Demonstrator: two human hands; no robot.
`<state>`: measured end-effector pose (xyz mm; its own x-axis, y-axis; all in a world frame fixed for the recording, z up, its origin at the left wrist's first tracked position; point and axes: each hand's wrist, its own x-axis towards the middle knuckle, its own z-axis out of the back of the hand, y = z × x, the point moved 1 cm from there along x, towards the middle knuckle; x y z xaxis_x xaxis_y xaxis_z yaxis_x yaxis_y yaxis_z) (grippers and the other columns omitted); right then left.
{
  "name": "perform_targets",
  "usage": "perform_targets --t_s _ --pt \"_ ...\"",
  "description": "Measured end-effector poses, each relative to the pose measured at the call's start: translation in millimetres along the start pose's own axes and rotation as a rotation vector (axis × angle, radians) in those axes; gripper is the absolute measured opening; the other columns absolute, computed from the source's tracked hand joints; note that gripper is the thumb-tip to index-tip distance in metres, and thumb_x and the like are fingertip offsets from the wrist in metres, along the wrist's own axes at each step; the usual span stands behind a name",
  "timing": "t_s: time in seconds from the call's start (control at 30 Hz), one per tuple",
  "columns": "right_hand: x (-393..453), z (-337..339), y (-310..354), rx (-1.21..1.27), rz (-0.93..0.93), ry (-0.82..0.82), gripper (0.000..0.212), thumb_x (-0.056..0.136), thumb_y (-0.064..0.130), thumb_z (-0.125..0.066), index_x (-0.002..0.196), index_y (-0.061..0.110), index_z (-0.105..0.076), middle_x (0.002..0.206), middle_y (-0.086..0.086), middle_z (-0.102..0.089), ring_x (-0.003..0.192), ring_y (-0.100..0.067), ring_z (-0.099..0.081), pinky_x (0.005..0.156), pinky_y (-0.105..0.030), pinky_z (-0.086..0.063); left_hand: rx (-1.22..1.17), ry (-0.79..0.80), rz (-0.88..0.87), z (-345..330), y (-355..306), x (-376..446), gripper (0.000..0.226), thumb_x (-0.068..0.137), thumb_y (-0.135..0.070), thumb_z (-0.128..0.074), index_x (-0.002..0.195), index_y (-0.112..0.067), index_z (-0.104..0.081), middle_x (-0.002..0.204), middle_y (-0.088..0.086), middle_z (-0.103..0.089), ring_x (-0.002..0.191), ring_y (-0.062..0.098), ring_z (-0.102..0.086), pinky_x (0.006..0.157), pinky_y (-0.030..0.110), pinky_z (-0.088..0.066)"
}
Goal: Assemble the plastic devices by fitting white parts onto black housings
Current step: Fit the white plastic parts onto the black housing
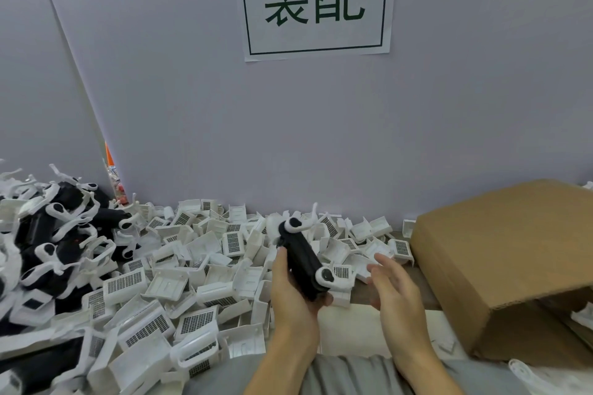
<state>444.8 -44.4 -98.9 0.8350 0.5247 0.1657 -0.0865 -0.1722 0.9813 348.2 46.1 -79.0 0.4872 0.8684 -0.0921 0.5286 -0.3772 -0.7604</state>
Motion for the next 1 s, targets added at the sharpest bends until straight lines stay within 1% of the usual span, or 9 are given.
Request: perform_targets --t_s 0.07,0.13,0.23,0.37,0.5,0.63,0.7,0.8,1.0 --pt "-1.3 -0.7 1.7 -0.006 -0.017 -0.006 0.020 0.101 0.018 -0.054 0.108 0.034 -0.063 0.111 0.007 -0.067 0.105 -0.010 -0.063 0.089 -0.033 -0.047 0.020 0.016 0.006 -0.8 -1.6 -0.7 0.035 0.087 -0.052 -0.062 0.082 -0.020 -0.075 0.068 0.004 -0.065 0.053 0.016 -0.059 0.039 0.025 -0.038" --pt "-2.5 -1.8 3.2 -0.018 -0.027 0.007 0.021 0.100 0.014 -0.054 0.106 0.031 -0.065 0.103 0.005 -0.070 0.087 -0.004 -0.067 0.075 -0.029 -0.047 0.123 -0.023 0.011 -1.3 0.8 -0.3 0.031 0.085 -0.040 -0.073 0.100 -0.014 -0.065 0.069 0.003 -0.065 0.054 0.017 -0.059 0.039 0.025 -0.037" --pt "-3.8 -2.4 3.2 -0.106 -0.026 0.061 0.029 0.097 0.000 -0.051 0.102 0.024 -0.066 0.096 -0.003 -0.071 0.068 -0.006 -0.068 0.059 -0.019 -0.047 0.106 -0.015 0.048 -2.8 1.9 -1.7 0.033 0.088 -0.033 -0.072 0.104 -0.011 -0.054 0.068 0.003 -0.063 0.053 0.017 -0.059 0.040 0.026 -0.040" --pt "-6.2 -3.8 3.0 -0.195 -0.064 0.147 0.033 0.094 -0.005 -0.048 0.103 0.022 -0.065 0.095 -0.006 -0.069 0.061 -0.007 -0.067 0.057 -0.018 -0.046 0.026 0.086 0.066 -2.9 -1.7 -5.1 0.045 0.080 -0.040 -0.069 0.107 -0.005 -0.061 0.079 0.010 -0.058 0.062 0.020 -0.061 0.046 0.028 -0.049" --pt "-12.4 -7.5 10.3 -0.151 -0.086 0.287 0.029 0.089 0.012 -0.056 0.109 0.031 -0.065 0.098 0.004 -0.075 0.083 -0.009 -0.072 0.070 -0.028 -0.048 0.009 0.137 0.076 -2.8 -2.8 -8.5 0.040 0.100 -0.030 -0.053 0.122 0.003 -0.060 0.099 0.019 -0.066 0.088 0.034 -0.066 0.060 0.038 -0.057" --pt "-16.5 -9.5 13.9 -0.113 -0.128 0.432 0.046 0.072 0.033 -0.053 0.117 0.037 -0.062 0.108 0.007 -0.075 0.106 -0.014 -0.068 0.088 -0.038 -0.049 0.015 0.127 0.107 -5.0 -3.7 -11.9 0.036 0.105 -0.024 -0.045 0.125 0.002 -0.061 0.108 0.026 -0.068 0.092 0.035 -0.064 0.076 0.045 -0.051" --pt "-15.7 -11.5 13.2 -0.088 -0.160 0.451 0.045 0.077 0.034 -0.058 0.122 0.038 -0.060 0.109 0.004 -0.075 0.104 -0.017 -0.069 0.087 -0.037 -0.050 0.039 0.127 0.129 -4.8 -3.5 -13.1 0.038 0.104 -0.026 -0.046 0.128 0.001 -0.059 0.108 0.027 -0.063 0.094 0.036 -0.060 0.078 0.046 -0.049" --pt "-14.2 -16.6 10.8 -0.058 -0.203 0.440 0.030 0.097 0.025 -0.058 0.125 0.036 -0.059 0.105 0.005 -0.075 0.093 -0.014 -0.070 0.078 -0.033 -0.050 0.058 0.130 0.141 -3.1 -2.7 -13.2 0.034 0.104 -0.026 -0.047 0.127 -0.005 -0.061 0.107 0.024 -0.064 0.091 0.036 -0.061 0.074 0.044 -0.053" --pt "-13.5 -18.3 7.3 -0.055 -0.226 0.397 0.024 0.099 0.021 -0.057 0.119 0.034 -0.060 0.104 0.000 -0.074 0.086 -0.015 -0.070 0.071 -0.030 -0.050 0.089 0.168 0.141 -3.0 -0.8 -12.8 0.035 0.105 -0.028 -0.044 0.121 -0.006 -0.066 0.107 0.026 -0.067 0.095 0.040 -0.064 0.079 0.049 -0.053"
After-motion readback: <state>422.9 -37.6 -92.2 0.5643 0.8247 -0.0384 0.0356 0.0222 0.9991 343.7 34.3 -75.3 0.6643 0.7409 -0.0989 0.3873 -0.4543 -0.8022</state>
